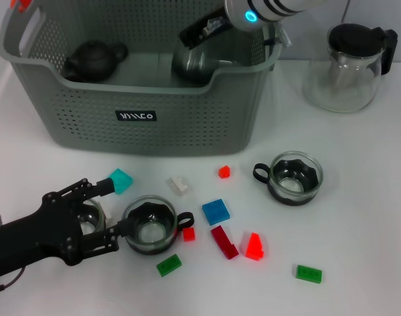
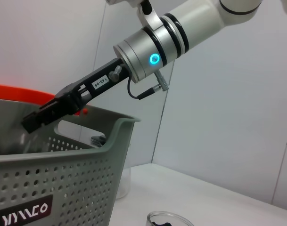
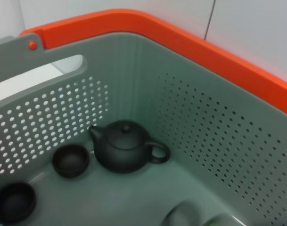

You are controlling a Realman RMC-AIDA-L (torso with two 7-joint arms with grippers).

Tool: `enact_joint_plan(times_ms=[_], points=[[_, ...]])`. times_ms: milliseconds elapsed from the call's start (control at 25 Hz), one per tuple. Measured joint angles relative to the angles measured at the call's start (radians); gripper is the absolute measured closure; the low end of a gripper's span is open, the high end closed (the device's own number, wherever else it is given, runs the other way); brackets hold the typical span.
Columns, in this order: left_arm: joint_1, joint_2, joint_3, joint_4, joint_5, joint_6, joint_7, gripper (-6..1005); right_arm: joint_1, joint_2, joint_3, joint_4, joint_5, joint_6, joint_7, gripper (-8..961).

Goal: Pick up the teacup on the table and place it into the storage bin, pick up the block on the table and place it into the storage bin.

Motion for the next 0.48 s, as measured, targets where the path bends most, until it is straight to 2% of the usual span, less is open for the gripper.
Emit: enact_joint_plan(times_ms=[120,240,320,400,440,480], points=[[0.001,0.000,-0.003,0.000,-0.001,0.002,0.000,138,-0.005,0.000,0.005,-0.012,0.001,0.002,0.000,727],[0.003,0.000,-0.004,0.000,-0.003,0.004,0.000,138,-0.066,0.001,0.012,-0.110,0.018,0.004,-0.002,606],[0.005,0.000,-0.005,0.000,-0.004,0.003,0.000,138,-0.153,0.004,0.013,-0.249,0.079,-0.002,-0.024,525],[0.006,0.000,-0.005,0.000,-0.004,0.003,0.000,138,-0.283,0.005,0.008,-0.432,0.226,-0.017,-0.109,444],[0.007,0.000,-0.006,0.000,-0.004,0.004,0.000,138,-0.358,0.004,0.006,-0.513,0.326,-0.036,-0.180,443],[0.007,0.000,-0.006,0.000,-0.005,0.004,0.000,138,-0.488,0.000,0.015,-0.611,0.587,-0.106,-0.378,442]])
